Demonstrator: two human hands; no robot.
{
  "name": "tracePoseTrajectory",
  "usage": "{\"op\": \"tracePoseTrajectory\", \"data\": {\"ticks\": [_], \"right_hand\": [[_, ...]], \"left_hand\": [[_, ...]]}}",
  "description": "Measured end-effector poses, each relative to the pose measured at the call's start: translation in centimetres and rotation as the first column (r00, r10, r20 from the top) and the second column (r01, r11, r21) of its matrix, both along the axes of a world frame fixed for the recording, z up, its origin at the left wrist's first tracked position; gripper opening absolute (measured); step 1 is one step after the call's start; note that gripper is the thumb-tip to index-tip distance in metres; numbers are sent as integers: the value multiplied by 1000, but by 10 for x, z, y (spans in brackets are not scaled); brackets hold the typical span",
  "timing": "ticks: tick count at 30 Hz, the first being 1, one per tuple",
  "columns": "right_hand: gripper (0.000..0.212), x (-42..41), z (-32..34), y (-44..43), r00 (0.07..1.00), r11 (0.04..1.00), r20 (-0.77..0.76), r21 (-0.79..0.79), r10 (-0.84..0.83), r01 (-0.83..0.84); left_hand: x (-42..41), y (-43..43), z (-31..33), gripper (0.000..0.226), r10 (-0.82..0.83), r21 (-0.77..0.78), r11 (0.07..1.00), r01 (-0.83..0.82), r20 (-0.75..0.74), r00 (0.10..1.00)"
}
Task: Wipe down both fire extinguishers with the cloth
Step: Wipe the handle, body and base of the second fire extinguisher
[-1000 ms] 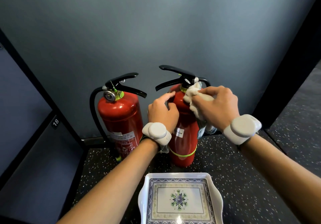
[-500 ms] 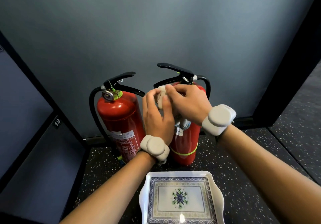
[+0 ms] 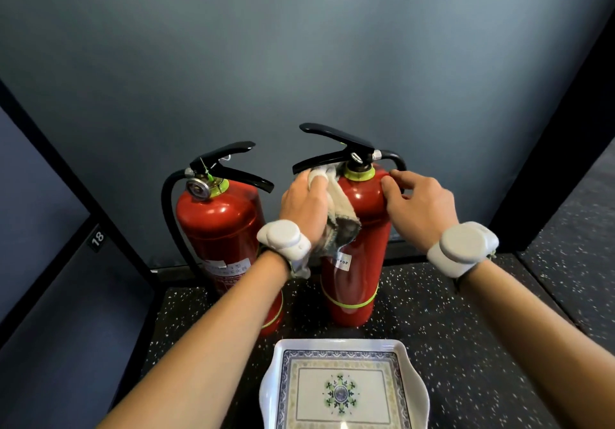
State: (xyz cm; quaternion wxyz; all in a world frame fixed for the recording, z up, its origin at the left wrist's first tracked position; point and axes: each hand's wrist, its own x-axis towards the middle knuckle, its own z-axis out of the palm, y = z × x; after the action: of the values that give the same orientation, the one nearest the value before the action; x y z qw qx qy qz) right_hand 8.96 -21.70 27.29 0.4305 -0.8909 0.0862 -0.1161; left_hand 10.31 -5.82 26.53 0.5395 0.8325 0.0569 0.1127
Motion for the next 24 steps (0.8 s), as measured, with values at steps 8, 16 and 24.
{"op": "tracePoseTrajectory", "data": {"ticks": [8,16,24], "right_hand": [[34,4,-2,7,998,998,34,38,-47,46],[27,10,4,9,998,997,-59,-74,-27,22],[48,-3,18,17,998,995,-55,99,-4,10]], "left_hand": [[19,-2,9,34,-13,-7,1000,12,-69,998],[-18,1,6,37,-117,354,928,115,-15,993],[-46,-21,44,24,0,221,975,-33,151,988]]}}
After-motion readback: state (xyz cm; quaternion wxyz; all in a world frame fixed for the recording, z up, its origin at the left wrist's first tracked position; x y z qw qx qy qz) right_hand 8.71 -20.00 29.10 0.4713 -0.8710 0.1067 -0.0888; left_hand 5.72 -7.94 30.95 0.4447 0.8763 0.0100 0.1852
